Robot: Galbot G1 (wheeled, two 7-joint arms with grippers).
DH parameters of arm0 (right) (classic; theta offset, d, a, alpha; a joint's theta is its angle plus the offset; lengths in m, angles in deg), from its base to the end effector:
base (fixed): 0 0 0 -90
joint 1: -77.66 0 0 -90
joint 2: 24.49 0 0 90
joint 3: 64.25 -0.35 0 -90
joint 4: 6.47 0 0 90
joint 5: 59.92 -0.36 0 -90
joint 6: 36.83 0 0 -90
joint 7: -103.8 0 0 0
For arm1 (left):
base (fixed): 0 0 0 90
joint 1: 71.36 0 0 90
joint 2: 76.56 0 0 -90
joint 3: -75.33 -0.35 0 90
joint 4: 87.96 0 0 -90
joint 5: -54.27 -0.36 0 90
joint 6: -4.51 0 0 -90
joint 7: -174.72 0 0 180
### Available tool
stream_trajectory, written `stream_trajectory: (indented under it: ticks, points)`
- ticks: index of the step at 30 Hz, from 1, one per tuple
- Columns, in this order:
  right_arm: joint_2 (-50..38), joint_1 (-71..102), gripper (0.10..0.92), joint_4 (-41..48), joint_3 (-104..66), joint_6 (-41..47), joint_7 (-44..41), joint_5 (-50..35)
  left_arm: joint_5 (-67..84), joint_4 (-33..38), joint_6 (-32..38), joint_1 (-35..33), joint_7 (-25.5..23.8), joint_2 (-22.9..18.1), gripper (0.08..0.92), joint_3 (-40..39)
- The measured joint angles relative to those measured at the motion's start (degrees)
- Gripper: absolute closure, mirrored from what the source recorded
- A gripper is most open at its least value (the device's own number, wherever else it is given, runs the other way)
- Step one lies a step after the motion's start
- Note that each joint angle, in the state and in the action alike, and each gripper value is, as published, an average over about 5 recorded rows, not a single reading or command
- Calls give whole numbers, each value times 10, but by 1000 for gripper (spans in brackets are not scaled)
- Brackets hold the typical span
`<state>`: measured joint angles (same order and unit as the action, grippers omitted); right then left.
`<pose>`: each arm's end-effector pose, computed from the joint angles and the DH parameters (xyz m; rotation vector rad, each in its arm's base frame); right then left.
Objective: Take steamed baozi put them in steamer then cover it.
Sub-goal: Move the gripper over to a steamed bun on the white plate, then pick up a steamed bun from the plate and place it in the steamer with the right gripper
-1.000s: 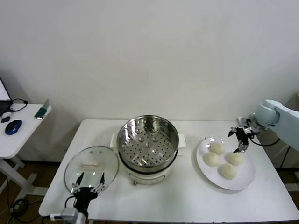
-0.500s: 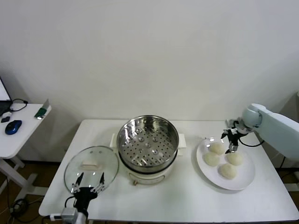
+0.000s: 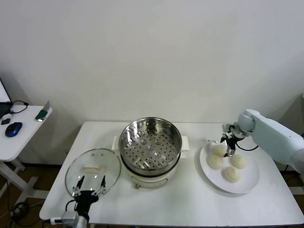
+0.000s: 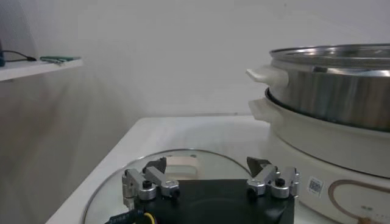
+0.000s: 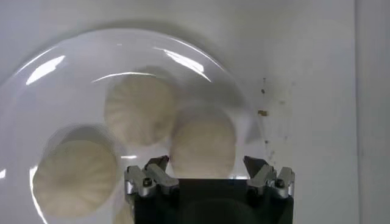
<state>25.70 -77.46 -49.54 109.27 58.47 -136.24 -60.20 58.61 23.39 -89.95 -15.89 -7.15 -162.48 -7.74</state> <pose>0.5807 -0.2048 -0.2387 1.1226 -1.4095 1.2366 0.1521 0.0559 -0.3662 0.0737 -2.8396 -0.0519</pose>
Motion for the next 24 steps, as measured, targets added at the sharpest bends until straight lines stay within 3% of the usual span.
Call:
stream_trajectory:
  ticks: [4, 24]
  points:
    - [5, 4, 318, 8, -6, 0, 0, 4, 0, 0, 1, 0, 1, 0, 177, 2]
    - [3, -20, 321, -10, 9, -27, -9, 6, -2, 0, 6, -2, 3, -2, 177, 0]
